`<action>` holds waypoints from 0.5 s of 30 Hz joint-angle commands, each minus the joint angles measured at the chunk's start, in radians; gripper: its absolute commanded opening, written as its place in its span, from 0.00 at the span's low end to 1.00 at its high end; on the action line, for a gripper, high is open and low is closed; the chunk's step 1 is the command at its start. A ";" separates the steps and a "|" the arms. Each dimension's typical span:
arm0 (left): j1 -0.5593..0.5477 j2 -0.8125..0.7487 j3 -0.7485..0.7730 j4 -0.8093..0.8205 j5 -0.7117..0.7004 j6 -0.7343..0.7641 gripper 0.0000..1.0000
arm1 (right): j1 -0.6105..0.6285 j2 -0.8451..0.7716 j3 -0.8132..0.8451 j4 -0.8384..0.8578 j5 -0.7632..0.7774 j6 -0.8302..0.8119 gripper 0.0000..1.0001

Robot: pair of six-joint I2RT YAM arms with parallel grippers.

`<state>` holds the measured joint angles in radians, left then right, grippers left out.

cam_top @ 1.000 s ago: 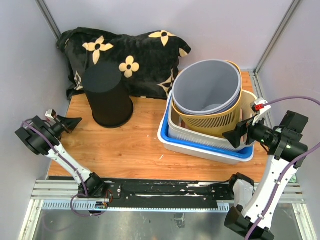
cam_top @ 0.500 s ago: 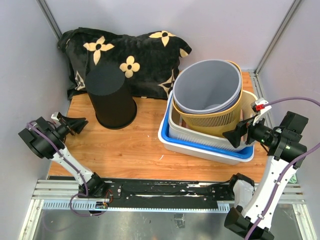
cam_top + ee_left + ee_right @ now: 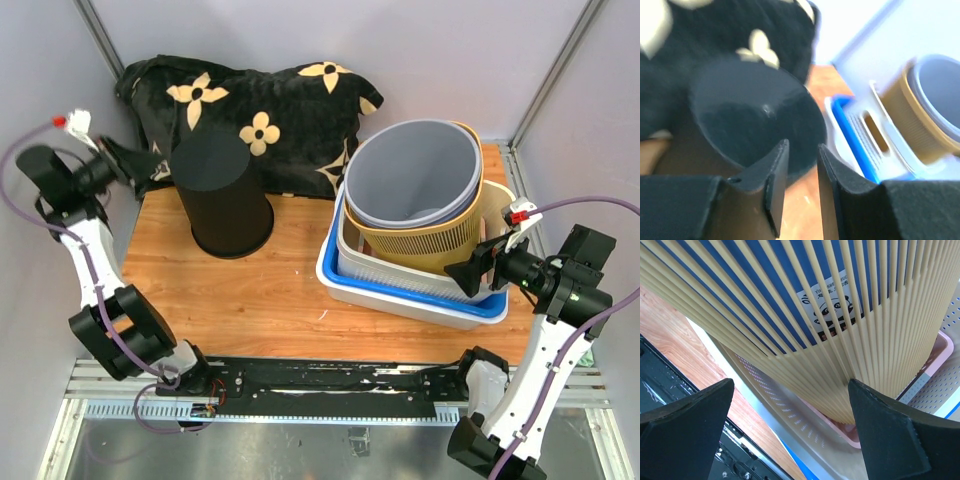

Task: Turn the large container upside down
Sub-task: Turn the container upside down at the center of the board.

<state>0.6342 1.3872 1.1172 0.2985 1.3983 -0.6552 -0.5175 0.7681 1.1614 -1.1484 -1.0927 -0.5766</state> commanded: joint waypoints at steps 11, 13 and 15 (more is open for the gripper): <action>-0.457 0.284 1.184 -1.284 -0.787 0.756 0.38 | 0.005 0.001 0.104 0.019 0.129 -0.010 0.99; -0.568 0.341 1.405 -1.457 -0.738 0.871 0.43 | 0.006 -0.019 0.125 0.067 0.200 0.008 0.99; -0.730 0.287 1.397 -1.494 -0.805 0.969 0.55 | 0.005 -0.024 0.141 0.078 0.255 0.014 0.99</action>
<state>0.1356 1.7279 2.4042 -0.8265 0.5613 0.1001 -0.5175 0.7685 1.2488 -1.1236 -0.9737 -0.5758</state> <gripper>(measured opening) 0.480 0.993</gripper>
